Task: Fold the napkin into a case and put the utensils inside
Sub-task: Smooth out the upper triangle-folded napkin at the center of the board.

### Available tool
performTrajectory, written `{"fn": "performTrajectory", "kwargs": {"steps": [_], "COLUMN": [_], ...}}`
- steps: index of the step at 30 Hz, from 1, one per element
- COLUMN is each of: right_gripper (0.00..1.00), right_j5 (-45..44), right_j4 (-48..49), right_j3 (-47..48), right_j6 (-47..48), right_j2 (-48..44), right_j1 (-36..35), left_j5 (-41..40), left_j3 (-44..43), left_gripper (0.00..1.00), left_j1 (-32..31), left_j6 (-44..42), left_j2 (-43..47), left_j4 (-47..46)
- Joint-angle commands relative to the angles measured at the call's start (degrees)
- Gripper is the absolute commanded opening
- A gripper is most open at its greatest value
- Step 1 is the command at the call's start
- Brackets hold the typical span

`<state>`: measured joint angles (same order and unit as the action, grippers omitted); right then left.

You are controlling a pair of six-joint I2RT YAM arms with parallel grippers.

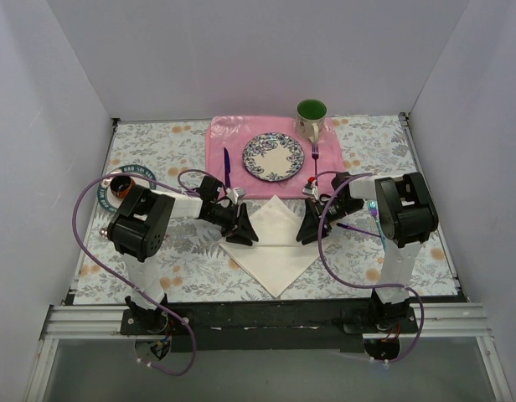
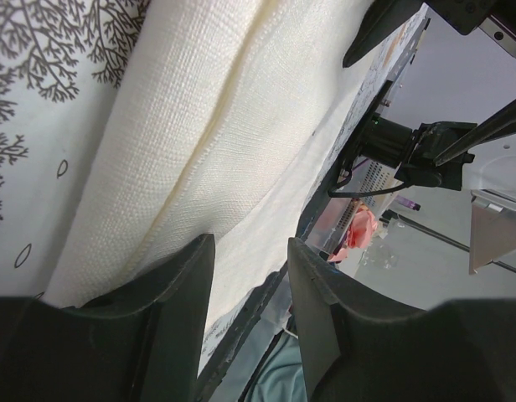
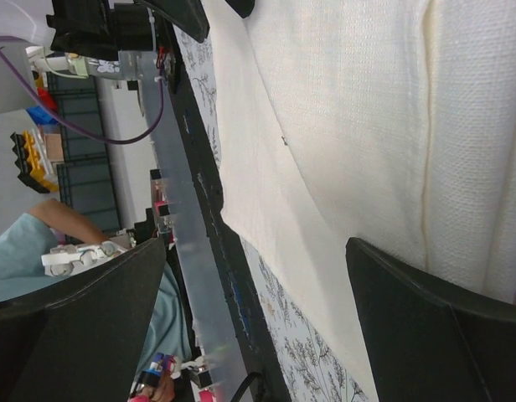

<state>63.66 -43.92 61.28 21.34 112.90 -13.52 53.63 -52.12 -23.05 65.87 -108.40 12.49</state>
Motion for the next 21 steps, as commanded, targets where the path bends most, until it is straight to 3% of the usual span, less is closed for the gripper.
{"fn": "performTrajectory", "kwargs": {"steps": [1,21], "right_gripper": [0.99,0.99], "right_j5": [-8.3,-14.1], "right_j4": [-0.5,-11.1], "right_j3": [-0.7,1.8], "right_j6": [5.1,13.1], "right_j2": [1.6,-3.3], "right_j1": [1.4,7.0], "left_j5": [-9.1,-8.9], "left_j3": [1.8,1.2], "left_gripper": [0.41,0.42], "left_j1": [0.7,1.2], "left_j6": [-2.6,-2.7], "left_j2": [-1.3,-0.9], "left_j4": [3.0,3.2]}}
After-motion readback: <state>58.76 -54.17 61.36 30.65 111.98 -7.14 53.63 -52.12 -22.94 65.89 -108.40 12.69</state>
